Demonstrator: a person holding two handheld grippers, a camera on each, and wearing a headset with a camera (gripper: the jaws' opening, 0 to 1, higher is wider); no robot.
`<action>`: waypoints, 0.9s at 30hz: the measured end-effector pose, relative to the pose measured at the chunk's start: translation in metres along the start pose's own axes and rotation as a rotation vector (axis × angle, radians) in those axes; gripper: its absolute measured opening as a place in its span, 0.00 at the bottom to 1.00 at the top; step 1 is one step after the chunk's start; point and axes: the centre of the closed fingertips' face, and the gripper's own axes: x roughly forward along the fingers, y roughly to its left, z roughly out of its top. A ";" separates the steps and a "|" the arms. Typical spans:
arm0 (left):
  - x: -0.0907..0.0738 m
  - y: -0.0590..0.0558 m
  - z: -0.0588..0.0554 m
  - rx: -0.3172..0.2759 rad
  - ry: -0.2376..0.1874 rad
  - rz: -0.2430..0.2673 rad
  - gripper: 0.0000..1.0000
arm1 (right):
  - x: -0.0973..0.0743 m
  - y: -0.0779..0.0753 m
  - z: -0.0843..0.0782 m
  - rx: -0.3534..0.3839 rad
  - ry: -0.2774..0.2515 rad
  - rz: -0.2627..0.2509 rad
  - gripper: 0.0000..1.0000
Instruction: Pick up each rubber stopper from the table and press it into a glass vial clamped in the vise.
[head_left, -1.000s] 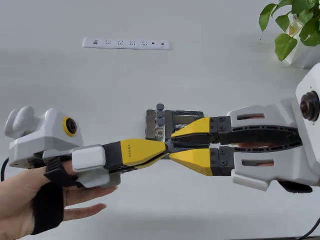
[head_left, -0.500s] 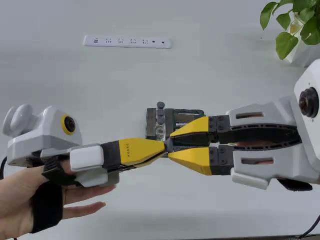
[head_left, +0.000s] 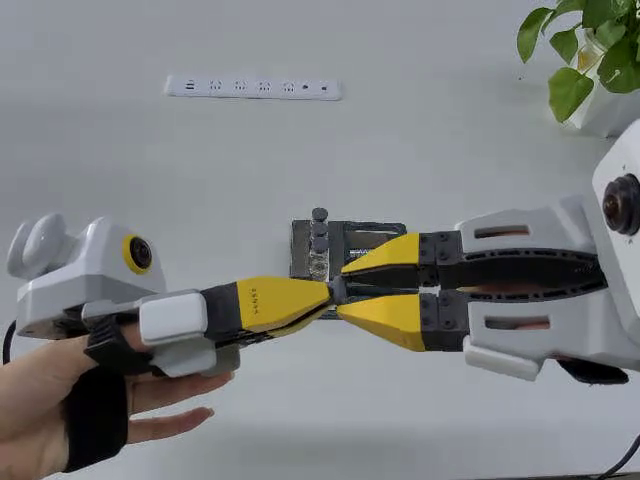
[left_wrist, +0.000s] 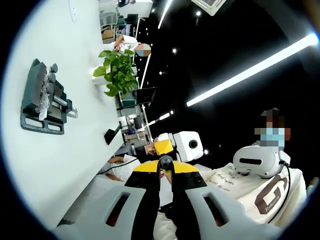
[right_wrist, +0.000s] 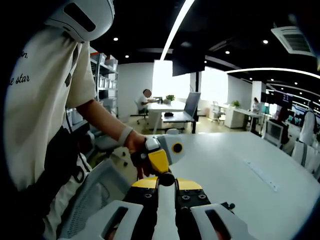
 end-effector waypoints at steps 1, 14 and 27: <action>0.000 -0.001 0.000 0.000 -0.001 -0.003 0.04 | 0.000 0.000 0.001 0.002 -0.002 0.003 0.08; 0.000 -0.002 0.001 -0.008 -0.020 -0.021 0.04 | -0.001 -0.002 0.001 0.012 0.003 -0.001 0.06; -0.011 0.029 0.013 0.181 -0.041 0.172 0.24 | -0.002 -0.008 -0.016 -0.010 0.108 0.001 0.06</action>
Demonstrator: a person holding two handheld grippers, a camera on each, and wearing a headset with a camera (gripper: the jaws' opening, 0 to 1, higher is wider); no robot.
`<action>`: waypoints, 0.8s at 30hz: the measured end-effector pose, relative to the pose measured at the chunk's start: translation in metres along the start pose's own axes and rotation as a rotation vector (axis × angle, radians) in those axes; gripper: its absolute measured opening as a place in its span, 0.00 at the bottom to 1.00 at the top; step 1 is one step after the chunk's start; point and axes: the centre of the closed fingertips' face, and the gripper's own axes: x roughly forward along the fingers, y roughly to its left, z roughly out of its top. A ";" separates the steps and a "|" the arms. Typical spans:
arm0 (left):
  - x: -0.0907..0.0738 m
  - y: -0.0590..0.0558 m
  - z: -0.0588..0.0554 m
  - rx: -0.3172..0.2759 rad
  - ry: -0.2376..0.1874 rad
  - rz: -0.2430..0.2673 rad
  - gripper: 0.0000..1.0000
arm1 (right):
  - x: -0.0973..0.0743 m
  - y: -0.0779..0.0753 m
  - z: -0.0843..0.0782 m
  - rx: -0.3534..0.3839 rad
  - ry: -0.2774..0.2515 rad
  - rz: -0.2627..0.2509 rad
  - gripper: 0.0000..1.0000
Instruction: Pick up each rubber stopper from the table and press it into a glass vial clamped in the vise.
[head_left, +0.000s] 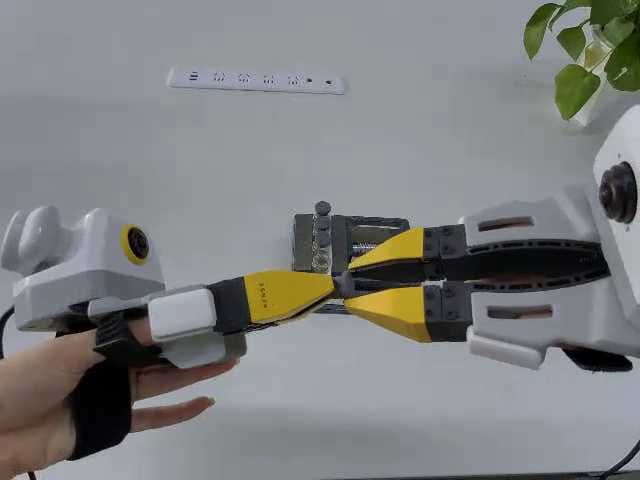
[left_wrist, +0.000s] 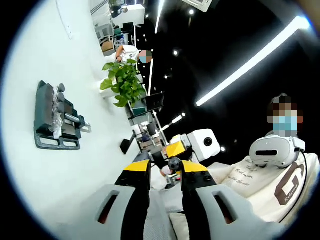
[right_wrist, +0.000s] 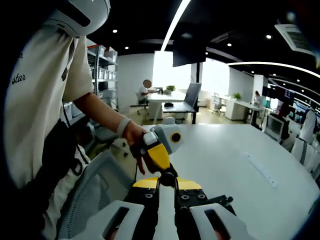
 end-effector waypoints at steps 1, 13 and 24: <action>-0.002 0.006 0.003 0.048 -0.008 0.037 0.29 | 0.000 -0.001 -0.004 0.003 0.024 -0.001 0.06; -0.012 0.038 0.009 0.438 0.085 0.299 0.76 | 0.002 -0.017 -0.043 0.009 0.254 -0.014 0.06; -0.023 0.057 0.015 0.684 0.162 0.485 0.98 | 0.010 -0.036 -0.068 -0.031 0.444 0.044 0.06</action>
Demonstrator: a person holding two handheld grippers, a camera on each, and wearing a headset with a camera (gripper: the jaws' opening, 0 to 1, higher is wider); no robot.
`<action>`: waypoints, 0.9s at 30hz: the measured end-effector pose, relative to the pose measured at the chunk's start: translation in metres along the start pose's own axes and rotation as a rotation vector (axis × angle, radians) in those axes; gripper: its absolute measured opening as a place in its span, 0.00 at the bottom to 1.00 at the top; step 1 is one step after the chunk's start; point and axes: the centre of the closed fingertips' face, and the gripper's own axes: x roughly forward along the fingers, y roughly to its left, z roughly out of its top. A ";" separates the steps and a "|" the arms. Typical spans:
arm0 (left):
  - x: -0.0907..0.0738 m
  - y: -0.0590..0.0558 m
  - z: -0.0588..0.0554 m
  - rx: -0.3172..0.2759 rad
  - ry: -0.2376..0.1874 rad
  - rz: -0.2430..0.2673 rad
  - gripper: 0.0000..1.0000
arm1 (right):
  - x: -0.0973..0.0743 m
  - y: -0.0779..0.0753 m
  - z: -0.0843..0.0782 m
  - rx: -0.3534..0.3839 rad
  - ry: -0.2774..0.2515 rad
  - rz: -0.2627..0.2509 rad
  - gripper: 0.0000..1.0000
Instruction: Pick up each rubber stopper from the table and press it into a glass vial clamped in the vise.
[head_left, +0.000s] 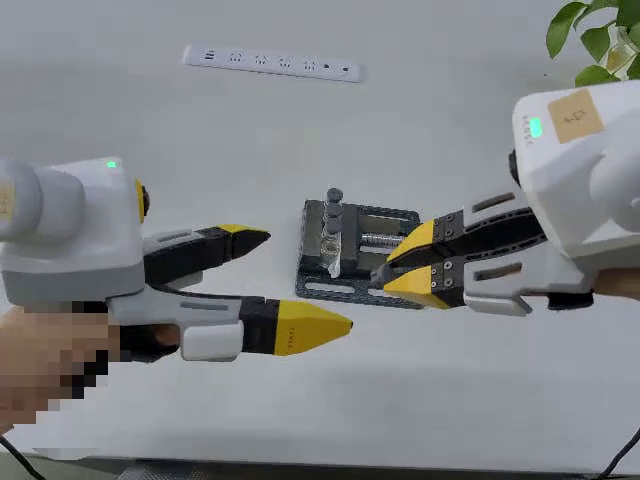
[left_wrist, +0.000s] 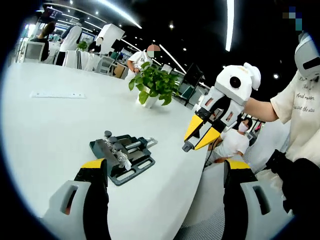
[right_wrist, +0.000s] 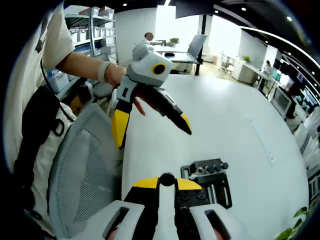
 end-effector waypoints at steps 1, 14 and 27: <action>0.000 0.000 0.000 0.008 0.001 0.001 0.99 | 0.001 -0.001 0.000 0.000 0.006 0.010 0.06; -0.003 0.016 -0.024 0.195 0.144 0.108 0.99 | 0.024 -0.035 -0.019 -0.093 0.170 0.077 0.06; -0.004 0.023 -0.040 0.228 0.213 0.148 0.99 | 0.057 -0.062 -0.028 -0.203 0.300 0.125 0.06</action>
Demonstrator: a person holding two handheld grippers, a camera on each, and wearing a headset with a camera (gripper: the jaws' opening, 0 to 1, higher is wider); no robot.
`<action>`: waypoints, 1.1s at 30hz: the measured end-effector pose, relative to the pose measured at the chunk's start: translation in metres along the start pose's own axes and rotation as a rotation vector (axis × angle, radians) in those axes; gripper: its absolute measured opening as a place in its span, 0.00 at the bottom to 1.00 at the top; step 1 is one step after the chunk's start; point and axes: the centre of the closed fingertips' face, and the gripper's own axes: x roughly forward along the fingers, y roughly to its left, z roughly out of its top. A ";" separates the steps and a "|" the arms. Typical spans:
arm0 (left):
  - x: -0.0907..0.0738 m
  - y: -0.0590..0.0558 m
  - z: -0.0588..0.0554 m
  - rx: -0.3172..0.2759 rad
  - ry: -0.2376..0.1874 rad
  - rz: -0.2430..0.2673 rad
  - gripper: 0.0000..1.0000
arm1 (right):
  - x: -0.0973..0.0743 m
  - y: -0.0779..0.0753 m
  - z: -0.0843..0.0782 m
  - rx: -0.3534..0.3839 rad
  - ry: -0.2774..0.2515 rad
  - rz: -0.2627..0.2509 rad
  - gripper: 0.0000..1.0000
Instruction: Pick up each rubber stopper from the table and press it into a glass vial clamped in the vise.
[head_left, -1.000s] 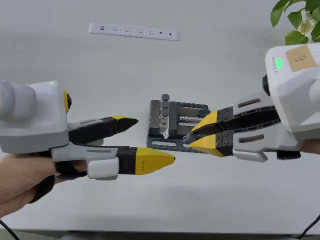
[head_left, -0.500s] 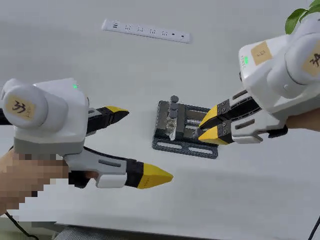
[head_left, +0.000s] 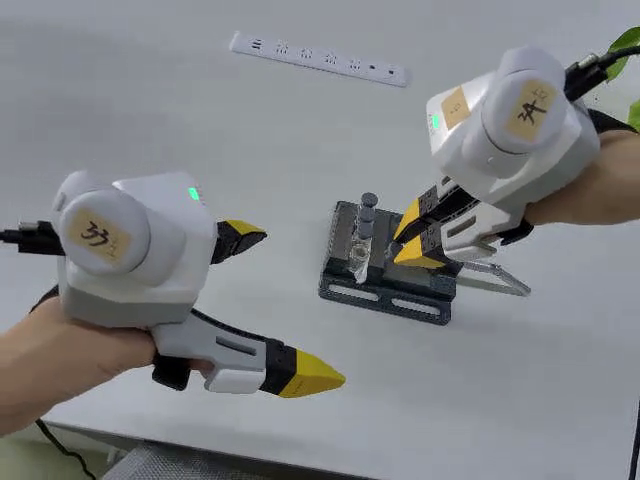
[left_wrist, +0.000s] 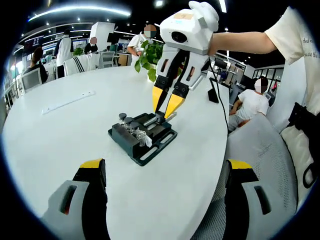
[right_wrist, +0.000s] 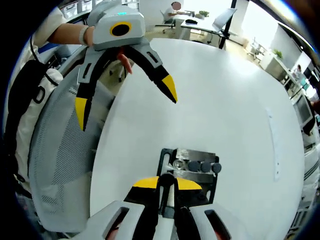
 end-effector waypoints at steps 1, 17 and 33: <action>0.000 0.000 -0.001 0.002 0.003 0.001 0.99 | 0.001 -0.001 0.000 -0.007 0.004 0.004 0.06; -0.001 0.008 -0.007 -0.021 -0.003 0.034 0.99 | 0.021 -0.013 0.008 -0.064 0.062 0.058 0.06; -0.002 0.009 -0.008 -0.030 -0.005 0.039 0.99 | 0.031 -0.017 0.005 -0.079 0.104 0.078 0.06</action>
